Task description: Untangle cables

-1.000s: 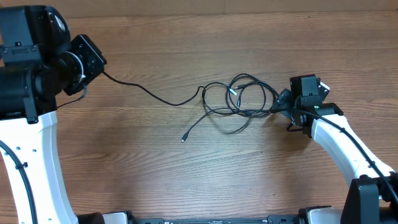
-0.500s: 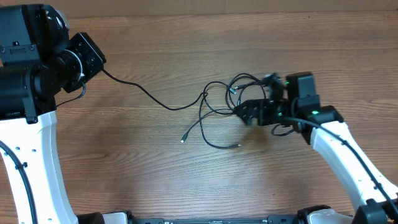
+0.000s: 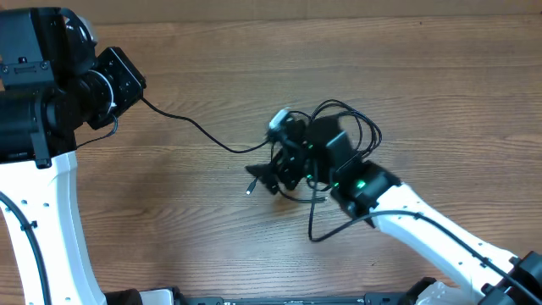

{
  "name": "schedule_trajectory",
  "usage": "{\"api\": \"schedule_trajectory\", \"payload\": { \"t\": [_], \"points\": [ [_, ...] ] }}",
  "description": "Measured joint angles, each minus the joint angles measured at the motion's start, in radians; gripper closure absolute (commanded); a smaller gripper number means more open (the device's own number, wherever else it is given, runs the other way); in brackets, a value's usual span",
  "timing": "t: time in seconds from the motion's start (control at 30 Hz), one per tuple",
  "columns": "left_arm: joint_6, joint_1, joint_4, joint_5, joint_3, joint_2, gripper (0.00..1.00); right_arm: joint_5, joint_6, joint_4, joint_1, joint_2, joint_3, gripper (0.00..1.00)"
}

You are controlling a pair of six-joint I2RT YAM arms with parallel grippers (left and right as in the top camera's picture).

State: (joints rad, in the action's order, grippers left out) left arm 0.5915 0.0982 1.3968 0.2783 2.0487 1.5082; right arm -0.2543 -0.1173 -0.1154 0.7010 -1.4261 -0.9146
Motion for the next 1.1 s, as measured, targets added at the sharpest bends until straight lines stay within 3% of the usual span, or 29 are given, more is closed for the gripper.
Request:
{"api": "schedule_trajectory", "payload": {
  "t": [0.2,0.23,0.27,0.3,0.33,0.37,0.4,0.43,0.57,0.73,0.93,1.1],
  "points": [
    [0.004,0.000,0.003,0.066,0.000,0.000,0.96,0.117,-0.079,0.066,0.110,-0.020,0.000,0.00],
    [0.004,0.000,0.004,0.080,0.000,0.000,0.96,0.149,-0.089,0.088,0.118,-0.032,0.000,0.04],
    [0.004,0.000,0.005,0.096,0.000,0.000,0.96,0.186,-0.100,0.114,0.124,-0.052,-0.001,0.23],
    [0.004,0.000,0.017,0.124,0.000,0.000,0.96,0.235,-0.113,0.152,0.124,-0.087,-0.001,0.34],
    [0.003,0.000,0.024,0.137,0.000,0.000,0.96,0.256,-0.108,0.177,0.119,-0.104,0.000,0.54],
    [0.003,0.000,0.032,0.144,0.000,0.000,0.96,0.268,-0.097,0.198,0.115,-0.117,0.000,0.80],
    [0.002,0.000,0.040,0.152,0.000,0.000,0.96,0.278,-0.085,0.215,0.109,-0.124,0.000,0.92],
    [0.000,0.000,0.045,0.157,0.000,0.000,0.96,0.289,-0.063,0.223,0.099,-0.126,0.000,0.96],
    [-0.026,-0.003,0.051,0.168,0.000,0.000,0.96,0.239,0.033,0.231,0.061,-0.114,-0.008,0.96],
    [-0.056,-0.036,0.043,0.159,-0.034,-0.002,0.96,0.013,0.129,0.205,0.015,-0.007,-0.022,0.96],
    [-0.058,-0.085,-0.058,0.145,-0.220,0.000,0.96,-0.246,0.199,0.109,-0.045,0.277,-0.046,0.96],
    [-0.018,-0.168,-0.193,0.171,-0.354,0.002,0.96,-0.351,0.247,0.101,-0.047,0.326,-0.059,0.96]
  ]
}}
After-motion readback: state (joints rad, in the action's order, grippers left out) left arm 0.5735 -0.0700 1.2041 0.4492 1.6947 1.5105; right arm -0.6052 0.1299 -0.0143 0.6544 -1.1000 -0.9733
